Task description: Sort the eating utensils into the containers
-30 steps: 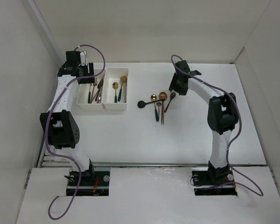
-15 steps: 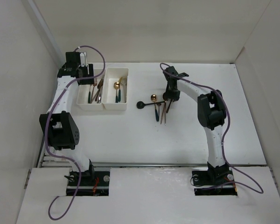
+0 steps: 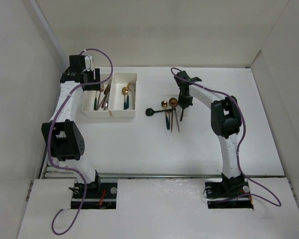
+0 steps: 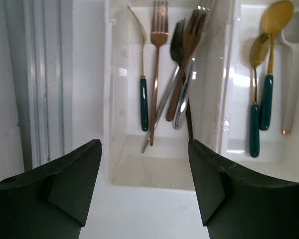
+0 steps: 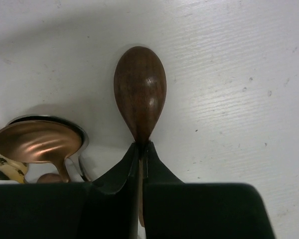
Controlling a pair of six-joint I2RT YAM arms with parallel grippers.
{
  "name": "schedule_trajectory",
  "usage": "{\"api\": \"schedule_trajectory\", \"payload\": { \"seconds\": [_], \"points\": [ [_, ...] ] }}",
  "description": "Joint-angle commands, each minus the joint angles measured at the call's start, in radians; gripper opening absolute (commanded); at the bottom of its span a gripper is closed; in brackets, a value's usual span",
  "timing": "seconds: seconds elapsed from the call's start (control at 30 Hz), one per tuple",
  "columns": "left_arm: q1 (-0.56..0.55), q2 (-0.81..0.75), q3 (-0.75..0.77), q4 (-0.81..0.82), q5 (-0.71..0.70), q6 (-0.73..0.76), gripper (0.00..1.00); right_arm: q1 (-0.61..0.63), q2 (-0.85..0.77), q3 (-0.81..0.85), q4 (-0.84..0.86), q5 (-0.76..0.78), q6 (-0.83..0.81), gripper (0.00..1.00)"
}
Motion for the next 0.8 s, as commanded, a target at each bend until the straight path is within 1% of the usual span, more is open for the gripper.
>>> {"api": "schedule_trajectory", "payload": {
  "seconds": [0.0, 0.03, 0.07, 0.1, 0.17, 0.2, 0.23, 0.3, 0.33, 0.4, 0.43, 0.47, 0.53, 0.57, 0.67, 0.77],
  "points": [
    [0.001, -0.056, 0.060, -0.036, 0.135, 0.042, 0.68, 0.004, -0.051, 0.015, -0.038, 0.085, 0.002, 0.00],
    [0.001, -0.056, 0.081, -0.046, 0.188, 0.042, 0.68, 0.004, -0.091, -0.008, -0.002, 0.105, 0.002, 0.00],
    [0.001, -0.056, 0.092, -0.068, 0.249, 0.063, 0.68, 0.013, -0.175, -0.017, 0.016, 0.129, 0.002, 0.00],
    [-0.013, -0.056, 0.103, -0.079, 0.378, 0.073, 0.68, 0.013, -0.215, -0.017, 0.031, 0.187, 0.002, 0.00],
    [-0.037, -0.056, 0.122, -0.091, 0.491, 0.082, 0.71, 0.062, -0.304, 0.007, 0.068, 0.229, -0.020, 0.00],
    [-0.068, -0.056, 0.131, -0.091, 0.549, 0.096, 0.71, 0.081, -0.323, 0.022, 0.085, 0.229, -0.030, 0.00],
    [-0.083, -0.056, 0.131, -0.091, 0.679, 0.096, 0.73, 0.120, -0.337, 0.038, 0.101, 0.229, -0.031, 0.00],
    [-0.116, -0.056, 0.119, -0.065, 0.801, 0.096, 0.74, 0.159, -0.357, 0.092, 0.154, 0.175, -0.031, 0.00],
    [-0.157, -0.056, 0.118, -0.065, 0.876, 0.096, 0.74, 0.177, -0.357, 0.107, 0.175, 0.107, -0.031, 0.00],
    [-0.204, -0.047, 0.109, -0.054, 0.894, 0.096, 0.76, 0.229, -0.357, 0.134, 0.252, 0.041, -0.003, 0.00],
    [-0.249, -0.038, 0.109, -0.054, 0.894, 0.087, 0.76, 0.243, -0.348, 0.144, 0.272, 0.013, 0.030, 0.00],
    [-0.267, -0.038, 0.109, -0.043, 0.894, 0.087, 0.76, 0.265, -0.338, 0.167, 0.286, -0.043, 0.048, 0.00],
    [-0.295, -0.029, 0.097, -0.025, 0.894, 0.070, 0.76, 0.279, -0.309, 0.191, 0.310, -0.089, 0.090, 0.00],
    [-0.306, -0.029, 0.097, -0.013, 0.904, 0.058, 0.76, 0.279, -0.299, 0.204, 0.310, -0.122, 0.091, 0.00],
    [-0.306, -0.020, 0.069, 0.026, 0.904, 0.015, 0.76, 0.288, -0.279, 0.233, 0.321, -0.145, 0.115, 0.00],
    [-0.306, -0.019, 0.049, 0.055, 0.895, -0.011, 0.76, 0.288, -0.288, 0.219, 0.352, -0.186, 0.127, 0.00]
  ]
}}
